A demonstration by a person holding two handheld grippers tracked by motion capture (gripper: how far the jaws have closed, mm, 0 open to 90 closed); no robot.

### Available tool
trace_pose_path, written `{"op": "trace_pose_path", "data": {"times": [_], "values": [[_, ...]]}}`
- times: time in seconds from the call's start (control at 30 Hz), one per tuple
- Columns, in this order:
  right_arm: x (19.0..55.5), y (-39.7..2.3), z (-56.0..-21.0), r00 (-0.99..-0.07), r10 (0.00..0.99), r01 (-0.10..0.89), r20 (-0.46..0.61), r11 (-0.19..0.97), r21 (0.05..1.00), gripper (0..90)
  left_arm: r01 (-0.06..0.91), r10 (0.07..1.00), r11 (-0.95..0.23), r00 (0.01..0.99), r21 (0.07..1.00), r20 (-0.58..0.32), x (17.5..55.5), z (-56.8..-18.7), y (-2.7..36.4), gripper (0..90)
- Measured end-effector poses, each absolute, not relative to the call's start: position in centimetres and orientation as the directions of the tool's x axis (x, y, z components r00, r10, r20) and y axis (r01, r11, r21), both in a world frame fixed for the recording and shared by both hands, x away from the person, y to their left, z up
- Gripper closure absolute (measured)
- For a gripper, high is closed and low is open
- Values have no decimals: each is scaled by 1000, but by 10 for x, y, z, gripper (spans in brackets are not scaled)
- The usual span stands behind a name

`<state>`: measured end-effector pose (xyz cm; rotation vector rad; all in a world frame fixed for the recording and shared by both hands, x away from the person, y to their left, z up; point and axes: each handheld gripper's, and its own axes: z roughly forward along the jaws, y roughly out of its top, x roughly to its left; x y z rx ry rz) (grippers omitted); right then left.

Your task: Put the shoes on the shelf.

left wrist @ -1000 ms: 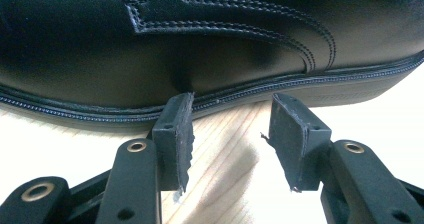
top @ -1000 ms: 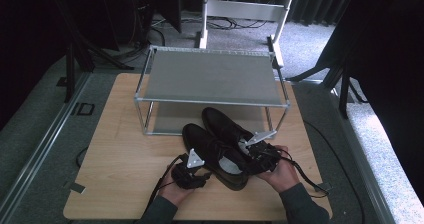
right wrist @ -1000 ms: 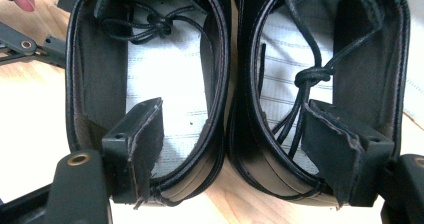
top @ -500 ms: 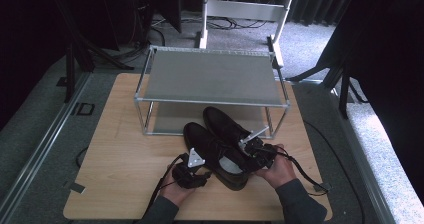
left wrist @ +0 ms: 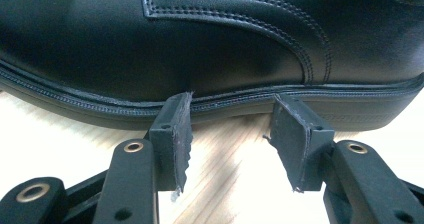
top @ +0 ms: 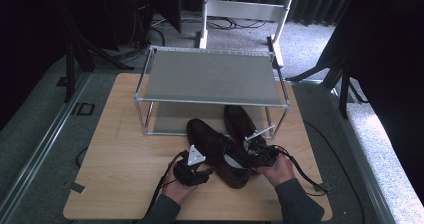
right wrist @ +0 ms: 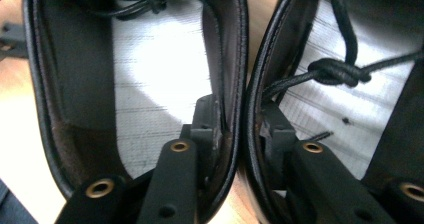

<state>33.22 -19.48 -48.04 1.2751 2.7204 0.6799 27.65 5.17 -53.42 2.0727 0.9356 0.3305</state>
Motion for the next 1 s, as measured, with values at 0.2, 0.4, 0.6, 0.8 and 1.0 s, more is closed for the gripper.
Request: {"op": "trace_pose_path", "data": {"times": [0.2,0.4,0.6,0.8,1.0], "values": [[328,-199,-482,-632,764,720,131,516,463,783,502,724,-383,684,775,-85,278,-533,50,509],[322,-198,-483,-641,761,693,101,516,504,790,510,731,-383,677,770,-85,279,-534,49,509],[313,-192,-482,-650,758,655,52,523,546,793,522,747,-369,659,769,-88,283,-535,49,510],[315,-199,-480,-594,800,674,87,436,596,795,525,750,-348,653,777,-105,290,-530,45,510],[319,-209,-477,-554,822,691,129,369,622,797,513,748,-339,656,788,-105,296,-525,40,510]]}}
